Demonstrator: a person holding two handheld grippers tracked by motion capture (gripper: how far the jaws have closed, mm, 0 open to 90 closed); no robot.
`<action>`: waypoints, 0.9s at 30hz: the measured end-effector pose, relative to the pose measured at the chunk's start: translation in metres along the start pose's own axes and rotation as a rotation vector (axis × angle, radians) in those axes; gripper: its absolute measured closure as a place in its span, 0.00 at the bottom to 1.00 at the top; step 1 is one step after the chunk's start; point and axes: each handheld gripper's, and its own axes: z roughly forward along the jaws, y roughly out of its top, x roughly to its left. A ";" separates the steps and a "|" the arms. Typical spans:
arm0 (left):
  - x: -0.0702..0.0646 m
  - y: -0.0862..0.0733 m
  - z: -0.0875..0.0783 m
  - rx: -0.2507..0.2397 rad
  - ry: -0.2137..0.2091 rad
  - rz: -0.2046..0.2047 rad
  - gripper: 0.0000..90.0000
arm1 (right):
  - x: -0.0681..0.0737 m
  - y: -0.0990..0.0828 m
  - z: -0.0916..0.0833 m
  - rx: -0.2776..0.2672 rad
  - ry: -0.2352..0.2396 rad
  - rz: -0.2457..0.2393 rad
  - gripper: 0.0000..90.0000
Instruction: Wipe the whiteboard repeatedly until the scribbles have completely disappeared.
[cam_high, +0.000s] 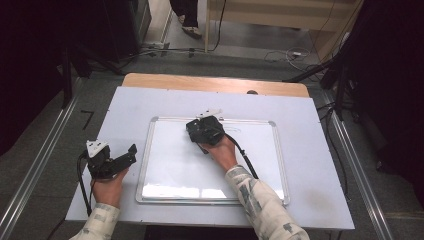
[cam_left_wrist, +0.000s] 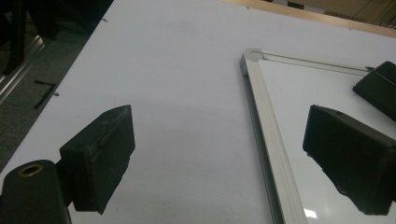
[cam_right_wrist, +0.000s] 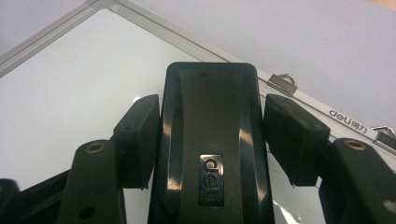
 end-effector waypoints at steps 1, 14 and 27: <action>0.000 0.000 0.000 0.002 0.001 0.002 0.11 | 0.000 0.000 0.000 0.004 0.001 0.004 0.42; 0.000 0.000 -0.001 0.000 0.000 0.002 0.11 | 0.002 -0.001 0.003 0.006 -0.006 -0.005 0.43; -0.001 0.000 -0.002 -0.003 0.000 -0.001 0.11 | 0.003 -0.001 0.006 0.003 -0.003 0.008 0.44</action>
